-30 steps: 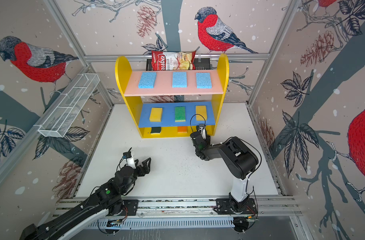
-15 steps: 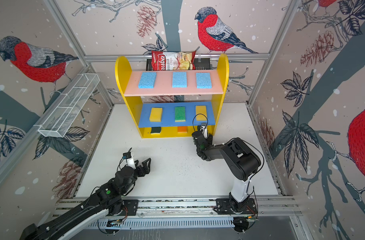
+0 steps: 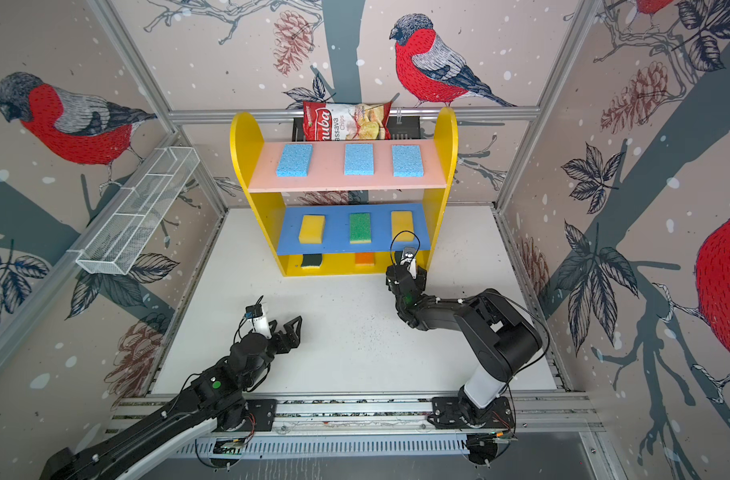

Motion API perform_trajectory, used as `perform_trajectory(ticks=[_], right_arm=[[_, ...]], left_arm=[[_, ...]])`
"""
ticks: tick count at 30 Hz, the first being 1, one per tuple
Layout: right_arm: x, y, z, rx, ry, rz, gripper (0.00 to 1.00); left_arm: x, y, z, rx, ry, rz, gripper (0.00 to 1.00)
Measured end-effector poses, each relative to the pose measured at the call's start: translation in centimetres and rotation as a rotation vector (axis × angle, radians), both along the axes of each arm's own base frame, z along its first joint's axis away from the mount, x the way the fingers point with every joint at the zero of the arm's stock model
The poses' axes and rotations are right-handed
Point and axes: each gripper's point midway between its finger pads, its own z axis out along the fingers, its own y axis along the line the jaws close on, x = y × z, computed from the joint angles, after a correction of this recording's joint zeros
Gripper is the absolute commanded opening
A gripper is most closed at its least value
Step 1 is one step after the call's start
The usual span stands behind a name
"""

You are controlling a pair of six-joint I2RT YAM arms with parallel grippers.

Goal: Place and organize the cleaning sponges onto the shelf

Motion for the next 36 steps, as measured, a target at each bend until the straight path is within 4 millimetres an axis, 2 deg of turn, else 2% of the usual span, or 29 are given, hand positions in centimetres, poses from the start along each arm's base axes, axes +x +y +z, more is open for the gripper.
perform_trajectory(ticks=[5, 9, 15, 20, 27, 36], right_arm=[[-2.0, -0.3, 1.5, 0.078, -0.013, 0.023, 0.77], [-3.9, -0.7, 2.2, 0.17, -0.011, 0.054, 0.69], [-7.6, -1.5, 1.2, 0.348, 0.026, 0.124, 0.51], [-9.6, -2.4, 0.1, 0.49, 0.048, 0.164, 0.43], [-10.7, -2.7, -0.9, 0.65, 0.073, 0.207, 0.4], [-11.0, -1.8, -2.0, 0.75, 0.127, 0.263, 0.4]], left_arm=[[0.0, 0.0, 0.0, 0.0, 0.001, -0.001, 0.92], [0.1, -0.2, 0.4, -0.003, -0.001, -0.004, 0.92], [0.1, -0.5, 0.8, -0.007, 0.0, -0.014, 0.91], [0.2, -0.9, 1.0, 0.001, 0.011, -0.032, 0.91], [0.3, -1.2, 1.1, 0.007, 0.02, -0.041, 0.91], [0.4, -1.3, 1.7, -0.001, 0.009, -0.038, 0.91]])
